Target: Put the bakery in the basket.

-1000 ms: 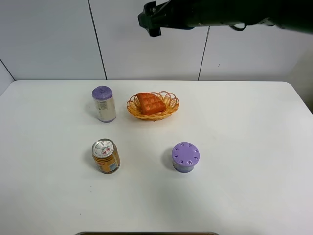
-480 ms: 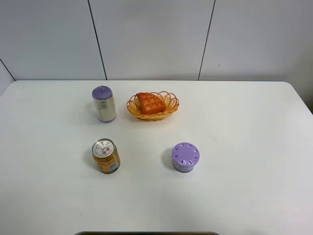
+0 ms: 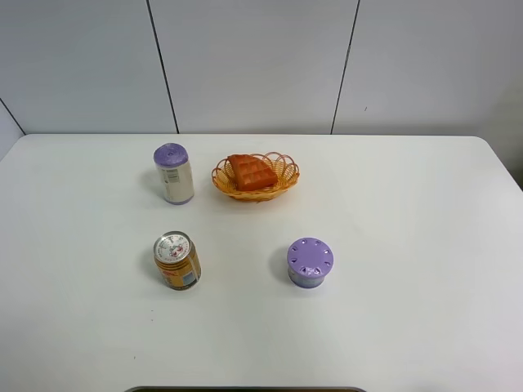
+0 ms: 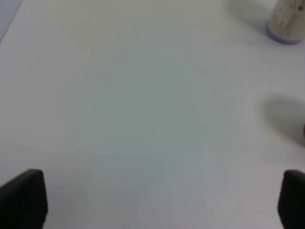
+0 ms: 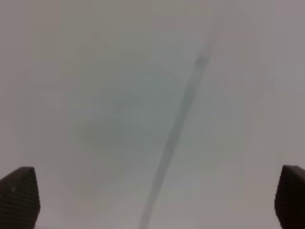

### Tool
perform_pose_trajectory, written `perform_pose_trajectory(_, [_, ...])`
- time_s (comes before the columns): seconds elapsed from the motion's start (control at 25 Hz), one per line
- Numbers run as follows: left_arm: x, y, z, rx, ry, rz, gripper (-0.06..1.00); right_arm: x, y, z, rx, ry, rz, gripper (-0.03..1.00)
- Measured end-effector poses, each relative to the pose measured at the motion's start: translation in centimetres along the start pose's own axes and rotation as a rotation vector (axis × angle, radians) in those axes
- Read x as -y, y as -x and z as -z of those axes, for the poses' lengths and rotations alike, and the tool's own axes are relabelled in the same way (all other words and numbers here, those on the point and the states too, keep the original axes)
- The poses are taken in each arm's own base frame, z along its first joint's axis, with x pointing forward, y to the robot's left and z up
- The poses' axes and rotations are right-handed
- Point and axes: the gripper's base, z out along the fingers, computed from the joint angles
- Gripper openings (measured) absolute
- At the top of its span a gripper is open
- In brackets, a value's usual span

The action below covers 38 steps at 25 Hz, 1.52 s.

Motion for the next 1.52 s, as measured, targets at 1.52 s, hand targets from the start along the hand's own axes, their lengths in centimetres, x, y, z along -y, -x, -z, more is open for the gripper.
perform_pose_trajectory(1.52, [0.0, 0.0, 0.0, 0.000, 0.000, 0.000, 0.99, -3.2, -14.6, 18.6, -0.302, -0.179, -0.163, 0.99])
